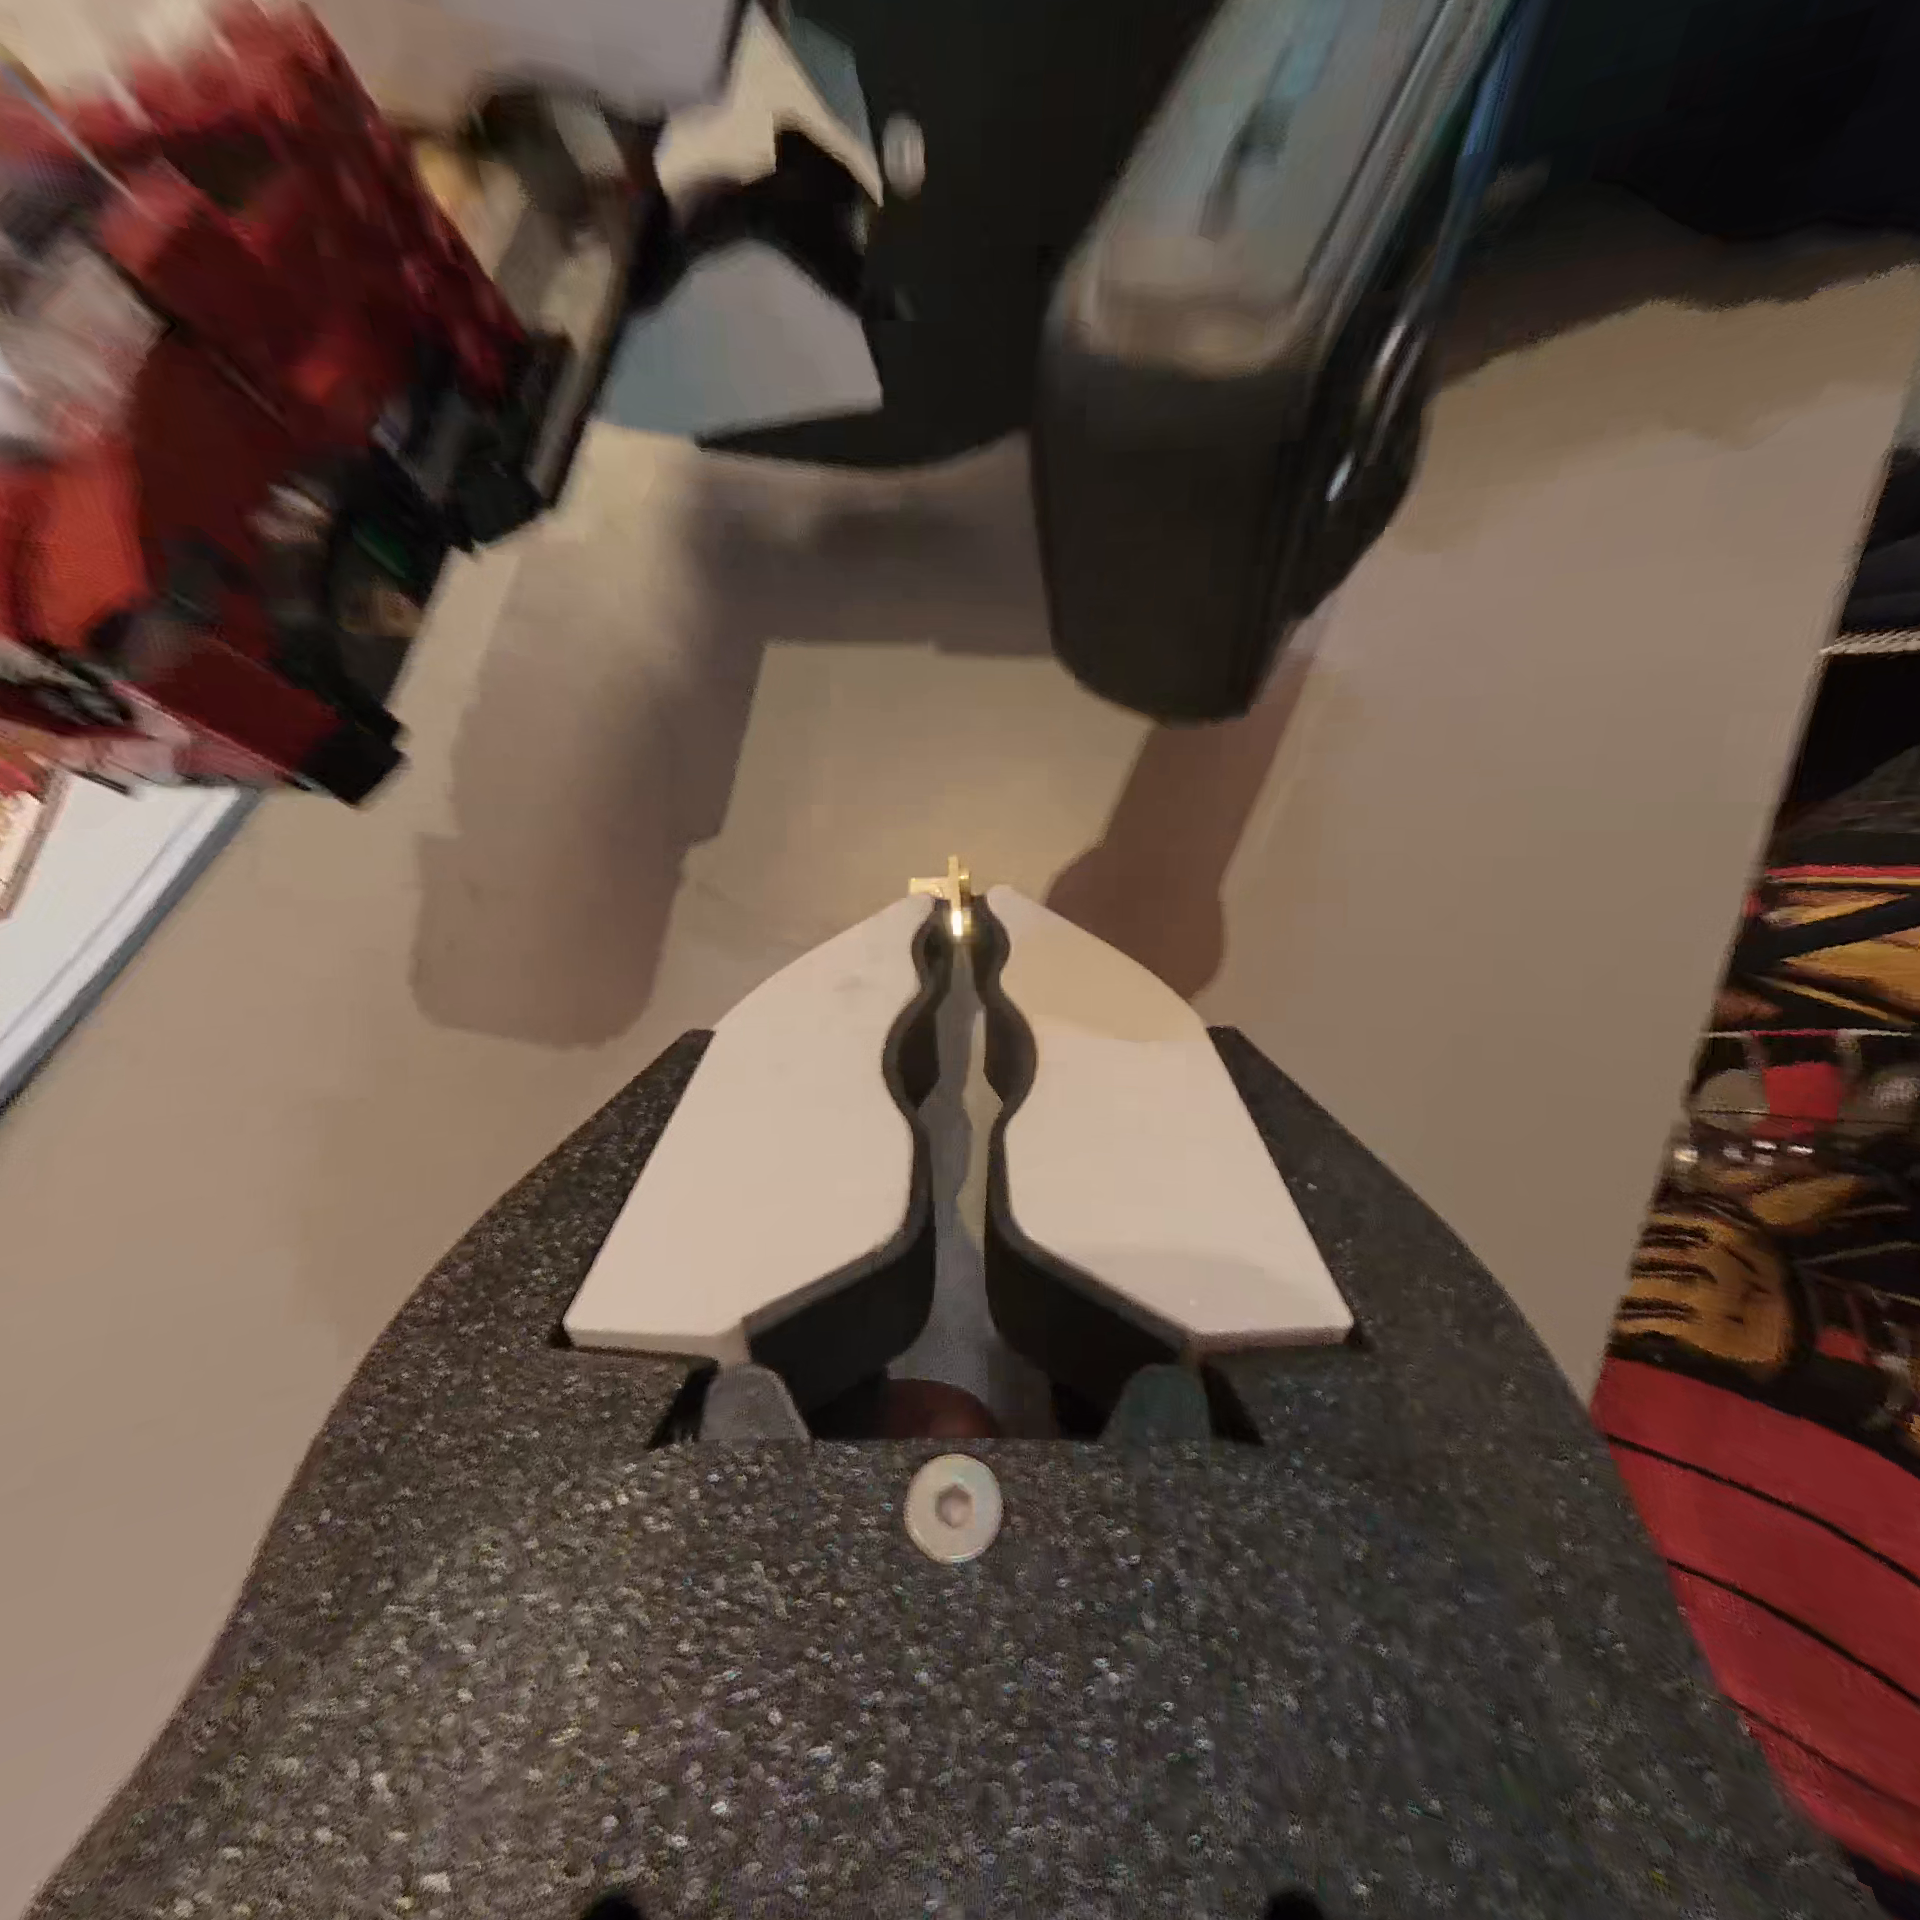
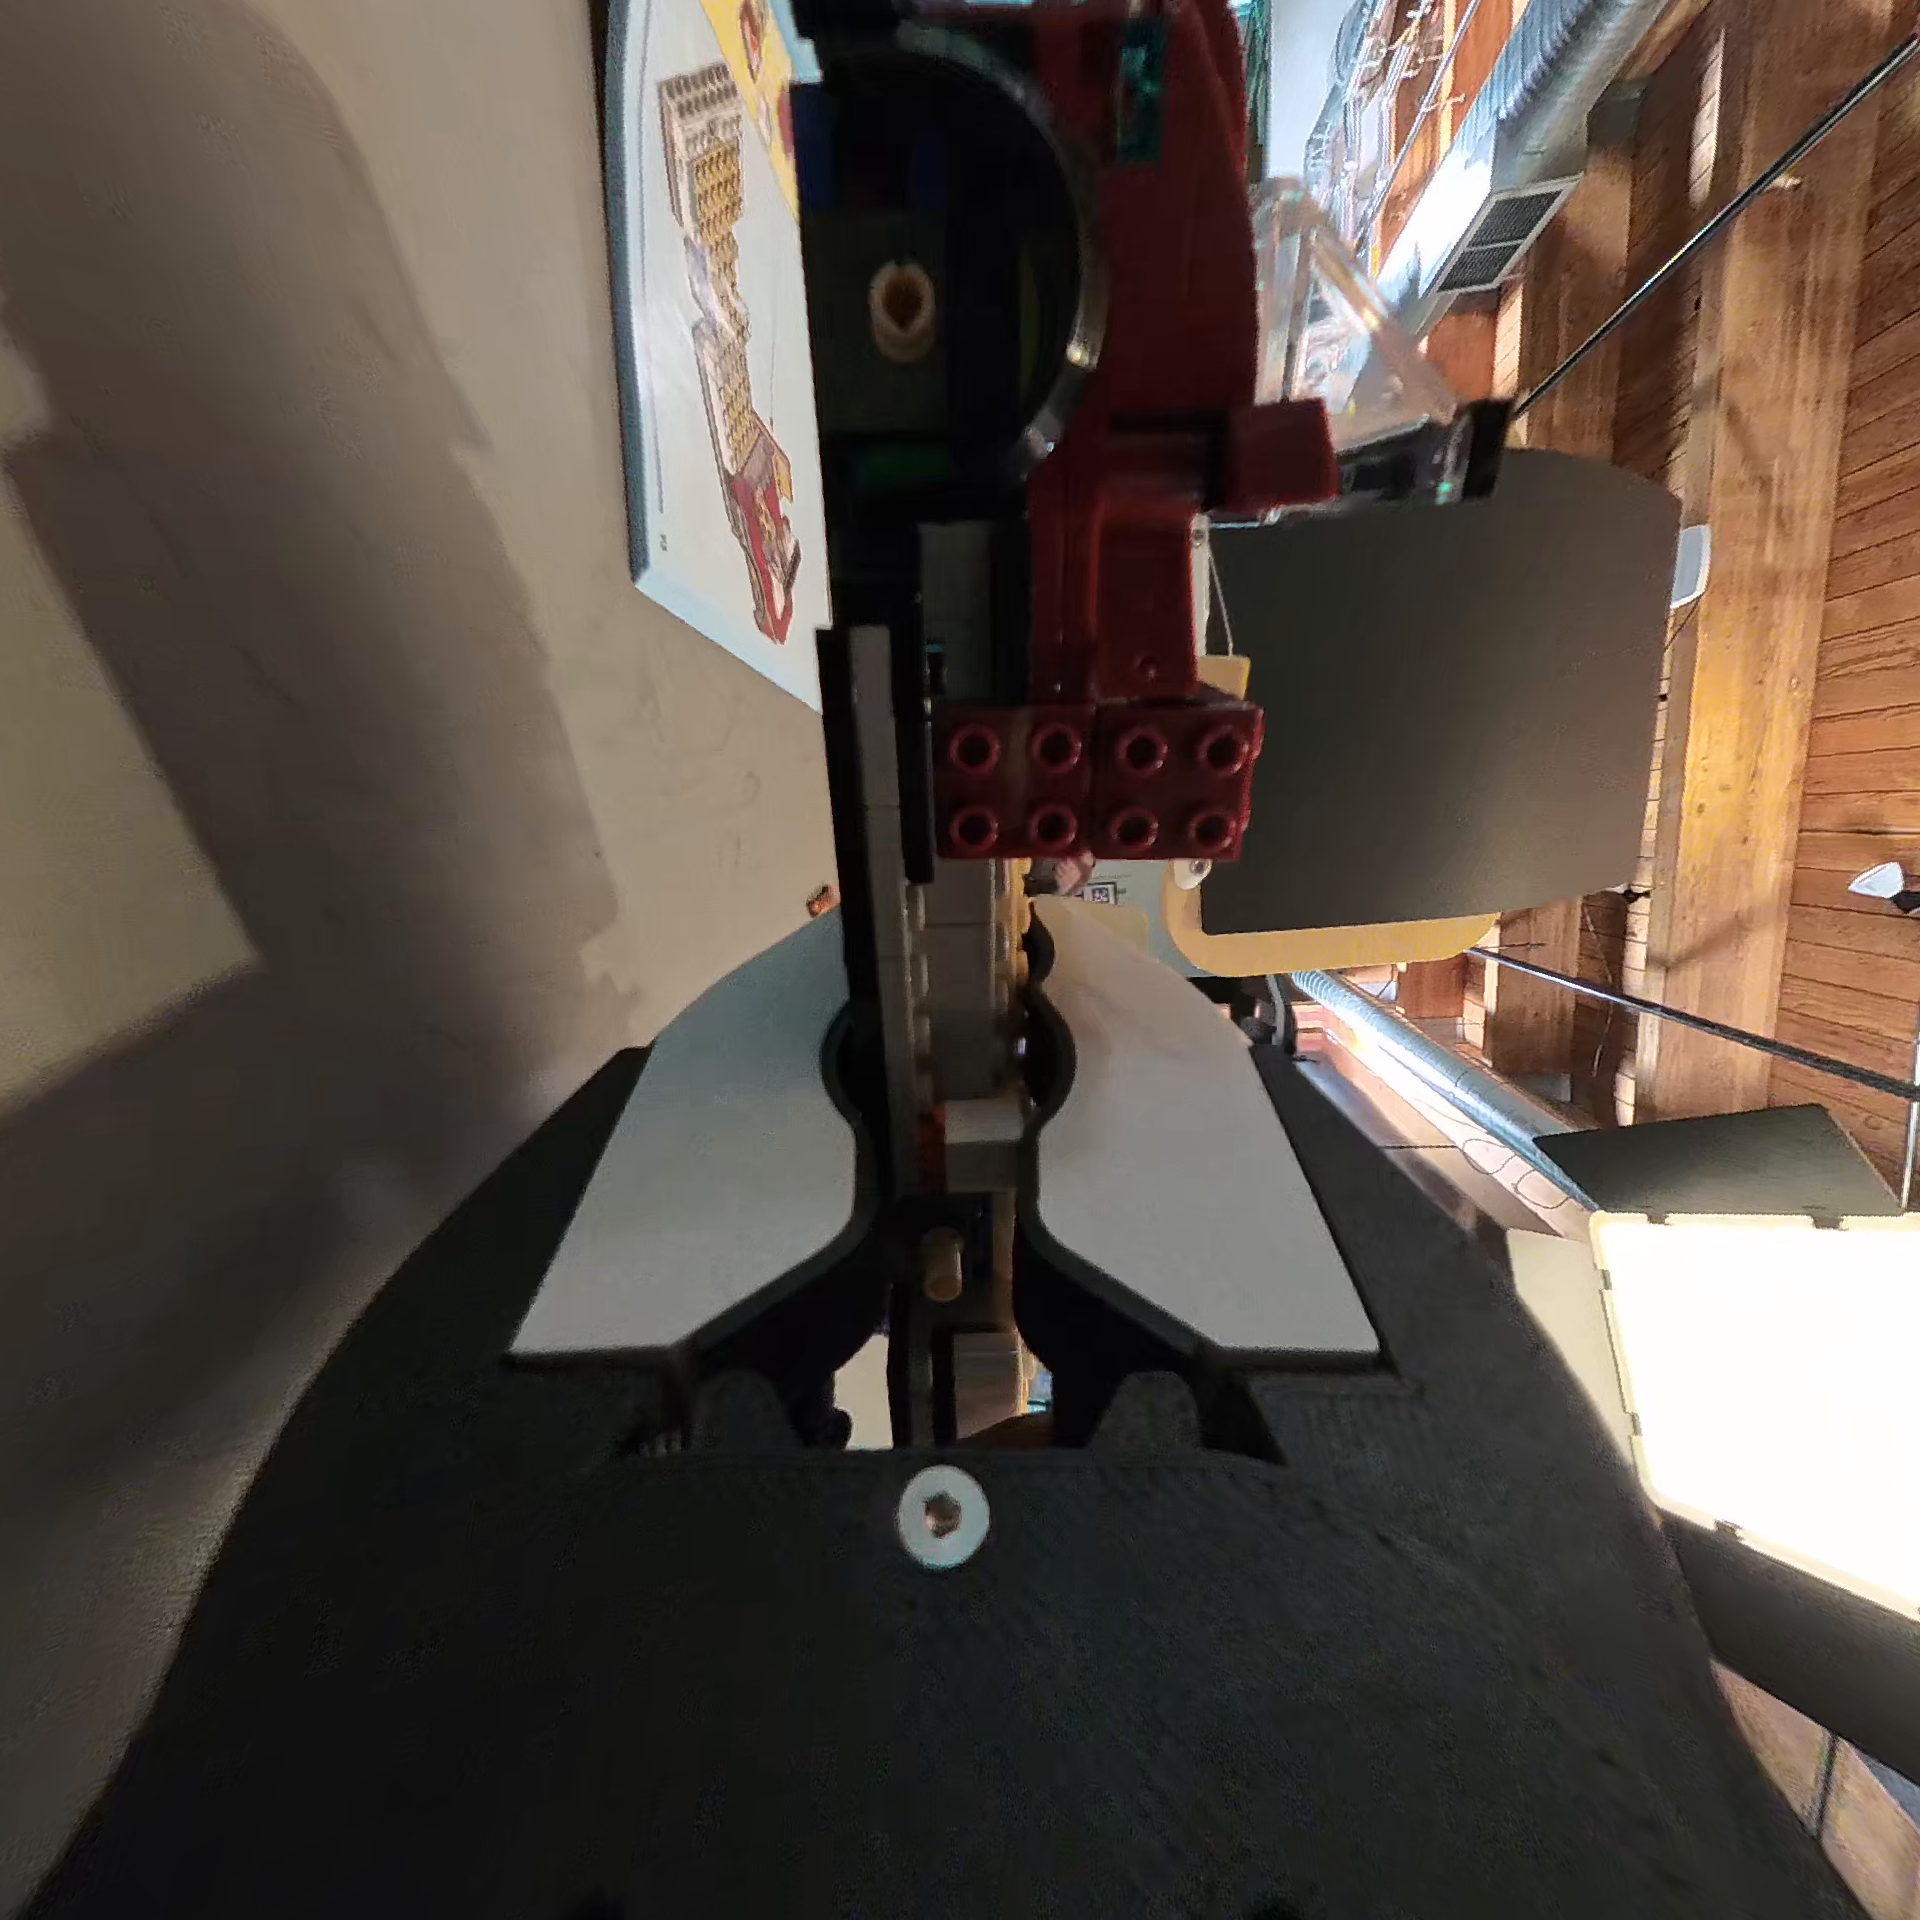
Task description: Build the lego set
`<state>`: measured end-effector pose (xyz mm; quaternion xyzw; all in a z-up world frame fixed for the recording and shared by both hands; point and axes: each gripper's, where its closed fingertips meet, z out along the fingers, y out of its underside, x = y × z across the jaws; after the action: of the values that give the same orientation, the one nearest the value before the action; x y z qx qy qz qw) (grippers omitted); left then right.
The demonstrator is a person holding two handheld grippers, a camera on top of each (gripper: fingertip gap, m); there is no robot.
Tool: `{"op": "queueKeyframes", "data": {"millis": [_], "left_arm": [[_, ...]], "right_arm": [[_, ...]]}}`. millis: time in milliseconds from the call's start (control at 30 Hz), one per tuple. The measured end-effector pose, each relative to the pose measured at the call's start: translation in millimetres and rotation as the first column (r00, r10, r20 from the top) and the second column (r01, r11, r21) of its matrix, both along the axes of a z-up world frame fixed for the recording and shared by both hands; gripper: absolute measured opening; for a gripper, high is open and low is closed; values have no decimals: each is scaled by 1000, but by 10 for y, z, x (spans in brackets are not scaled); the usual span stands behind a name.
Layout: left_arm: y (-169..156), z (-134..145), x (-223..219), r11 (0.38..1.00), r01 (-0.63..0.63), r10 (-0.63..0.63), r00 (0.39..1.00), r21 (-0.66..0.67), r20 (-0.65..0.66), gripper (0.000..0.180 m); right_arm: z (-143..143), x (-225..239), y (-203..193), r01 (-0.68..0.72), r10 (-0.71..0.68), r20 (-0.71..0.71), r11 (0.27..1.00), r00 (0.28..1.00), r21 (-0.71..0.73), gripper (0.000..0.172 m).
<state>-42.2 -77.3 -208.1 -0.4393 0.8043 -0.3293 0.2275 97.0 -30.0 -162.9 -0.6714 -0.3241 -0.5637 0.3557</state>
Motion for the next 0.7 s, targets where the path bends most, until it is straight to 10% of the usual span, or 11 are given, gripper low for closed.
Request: {"op": "queueKeyframes", "data": {"millis": [300,700], "left_arm": [[107,1270,215,994,109,-105,986,-22,127,3],[204,1004,664,983,184,-183,936,-26,-299,3]], "right_arm": [[26,-159,65,-49,49,82,999,995,-2,24],[103,-170,68,-41,40,115,999,993,3,23]]}}
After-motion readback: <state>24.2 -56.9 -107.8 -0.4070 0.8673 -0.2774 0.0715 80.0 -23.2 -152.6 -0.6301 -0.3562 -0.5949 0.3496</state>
